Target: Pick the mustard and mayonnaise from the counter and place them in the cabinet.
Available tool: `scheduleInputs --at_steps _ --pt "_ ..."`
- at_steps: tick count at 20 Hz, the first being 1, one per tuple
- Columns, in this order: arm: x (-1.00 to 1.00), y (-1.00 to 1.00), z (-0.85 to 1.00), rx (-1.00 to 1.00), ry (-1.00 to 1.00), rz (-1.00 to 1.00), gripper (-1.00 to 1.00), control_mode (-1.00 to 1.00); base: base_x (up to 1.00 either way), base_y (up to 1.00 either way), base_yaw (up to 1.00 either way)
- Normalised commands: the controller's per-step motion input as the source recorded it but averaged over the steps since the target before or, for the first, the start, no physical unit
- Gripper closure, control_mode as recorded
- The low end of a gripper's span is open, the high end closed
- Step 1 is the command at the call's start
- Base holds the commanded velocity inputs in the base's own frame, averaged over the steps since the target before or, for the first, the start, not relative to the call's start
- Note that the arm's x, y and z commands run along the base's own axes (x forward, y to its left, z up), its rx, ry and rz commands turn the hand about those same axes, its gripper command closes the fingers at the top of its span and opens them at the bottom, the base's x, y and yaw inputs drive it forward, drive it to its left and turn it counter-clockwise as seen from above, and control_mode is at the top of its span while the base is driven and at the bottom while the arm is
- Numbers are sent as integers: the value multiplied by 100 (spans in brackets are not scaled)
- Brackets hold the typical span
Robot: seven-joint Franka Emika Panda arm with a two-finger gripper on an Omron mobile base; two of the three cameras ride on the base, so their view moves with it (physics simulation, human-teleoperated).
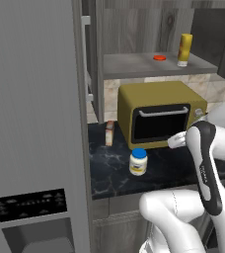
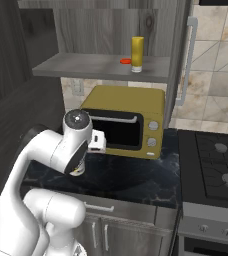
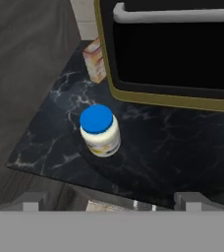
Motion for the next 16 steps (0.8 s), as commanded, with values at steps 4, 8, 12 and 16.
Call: scheduleInputs --at_steps 4,8,12,16 --pt "-37 18 -19 0 1 10 -100 -100 0 0 0" --pt "-30 27 -15 0 0 10 -100 -100 0 0 0" --pt "-9 36 -18 0 3 7 -100 -100 0 0 0" --pt "0 42 -18 0 7 3 -100 -100 0 0 0"
